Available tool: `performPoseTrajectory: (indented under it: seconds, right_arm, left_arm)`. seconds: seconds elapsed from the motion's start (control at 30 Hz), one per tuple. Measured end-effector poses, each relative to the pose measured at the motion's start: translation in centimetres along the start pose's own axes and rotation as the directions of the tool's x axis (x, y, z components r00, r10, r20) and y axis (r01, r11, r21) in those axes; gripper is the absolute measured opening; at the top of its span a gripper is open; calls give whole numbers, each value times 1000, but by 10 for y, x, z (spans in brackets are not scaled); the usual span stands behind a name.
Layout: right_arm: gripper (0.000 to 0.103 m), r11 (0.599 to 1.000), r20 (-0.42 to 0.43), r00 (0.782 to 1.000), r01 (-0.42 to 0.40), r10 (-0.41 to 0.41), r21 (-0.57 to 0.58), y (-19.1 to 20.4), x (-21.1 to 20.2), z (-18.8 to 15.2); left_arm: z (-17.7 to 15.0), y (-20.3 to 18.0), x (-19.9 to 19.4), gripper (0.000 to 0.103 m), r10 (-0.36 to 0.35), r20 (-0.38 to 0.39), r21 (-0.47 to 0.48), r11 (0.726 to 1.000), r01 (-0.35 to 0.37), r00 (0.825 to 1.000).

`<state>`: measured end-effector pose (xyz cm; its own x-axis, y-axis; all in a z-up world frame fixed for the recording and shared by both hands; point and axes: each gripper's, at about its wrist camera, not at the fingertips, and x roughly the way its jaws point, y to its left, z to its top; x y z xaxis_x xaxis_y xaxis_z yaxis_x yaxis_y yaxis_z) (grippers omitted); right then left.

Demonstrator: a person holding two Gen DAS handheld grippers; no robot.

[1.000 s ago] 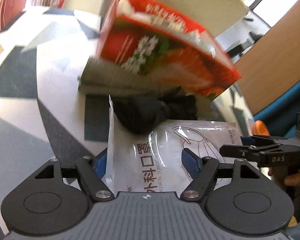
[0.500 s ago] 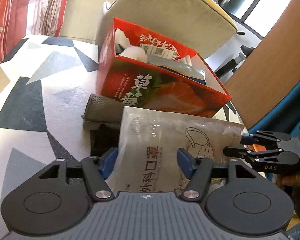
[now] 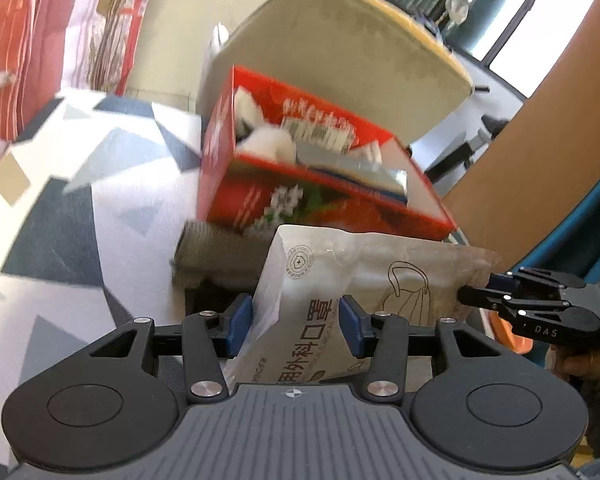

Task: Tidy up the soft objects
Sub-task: 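Lift the mask bag with both grippers and carry it over the red box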

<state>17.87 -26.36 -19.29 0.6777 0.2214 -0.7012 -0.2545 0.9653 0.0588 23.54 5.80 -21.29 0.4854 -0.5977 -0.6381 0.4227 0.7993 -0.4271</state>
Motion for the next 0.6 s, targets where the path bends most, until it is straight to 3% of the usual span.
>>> performPoseTrajectory:
  seconds: [0.33, 0.5, 0.6]
  right_arm:
    - [30, 1000, 176, 984, 27, -24, -14, -17, -23, 51]
    - [29, 995, 293, 952, 99, -90, -15, -36, -22, 87]
    - [29, 991, 337, 932, 137, -131, 5, -50, -12, 102]
  left_arm:
    - [63, -25, -25, 50, -23, 202, 29, 999, 17, 979]
    - [107, -36, -5, 50, -36, 280, 53, 998, 22, 959]
    - [122, -40, 17, 50, -32, 288, 61, 998, 15, 957]
